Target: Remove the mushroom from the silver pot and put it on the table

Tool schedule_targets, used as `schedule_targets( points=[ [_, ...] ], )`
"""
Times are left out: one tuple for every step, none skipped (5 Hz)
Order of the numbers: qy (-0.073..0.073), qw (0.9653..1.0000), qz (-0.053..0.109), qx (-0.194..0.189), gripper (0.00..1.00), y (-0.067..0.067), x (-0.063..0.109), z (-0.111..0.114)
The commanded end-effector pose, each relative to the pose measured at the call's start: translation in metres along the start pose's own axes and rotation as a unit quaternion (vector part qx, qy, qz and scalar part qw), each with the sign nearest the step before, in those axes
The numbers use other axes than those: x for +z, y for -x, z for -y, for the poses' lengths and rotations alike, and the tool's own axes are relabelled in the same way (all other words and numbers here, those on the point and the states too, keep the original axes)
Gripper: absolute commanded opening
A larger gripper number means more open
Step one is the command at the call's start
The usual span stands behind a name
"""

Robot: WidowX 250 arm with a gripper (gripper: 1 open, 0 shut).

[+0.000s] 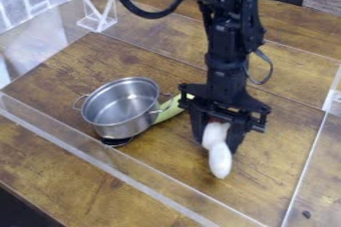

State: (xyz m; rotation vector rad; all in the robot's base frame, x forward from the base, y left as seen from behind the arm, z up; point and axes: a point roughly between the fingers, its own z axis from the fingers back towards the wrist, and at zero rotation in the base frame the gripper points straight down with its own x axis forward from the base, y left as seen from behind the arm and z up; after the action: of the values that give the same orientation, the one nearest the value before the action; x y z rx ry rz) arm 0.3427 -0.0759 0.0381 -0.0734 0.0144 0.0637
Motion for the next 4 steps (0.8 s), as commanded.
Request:
schedule_targets(
  points=[
    [0.007,0.9994,0.032,0.005,1.0,-0.0155,0.0124,-0.0031],
    [0.006,0.9995,0.032,0.004,0.0,-0.0182,0.0092,-0.0013],
    [0.006,0.9994,0.03,-0.017,1.0,-0.0189,0.0143,-0.0025],
    [0.005,0.999,0.027,-0.036,1.0,-0.0196,0.0182,-0.004]
  ],
)
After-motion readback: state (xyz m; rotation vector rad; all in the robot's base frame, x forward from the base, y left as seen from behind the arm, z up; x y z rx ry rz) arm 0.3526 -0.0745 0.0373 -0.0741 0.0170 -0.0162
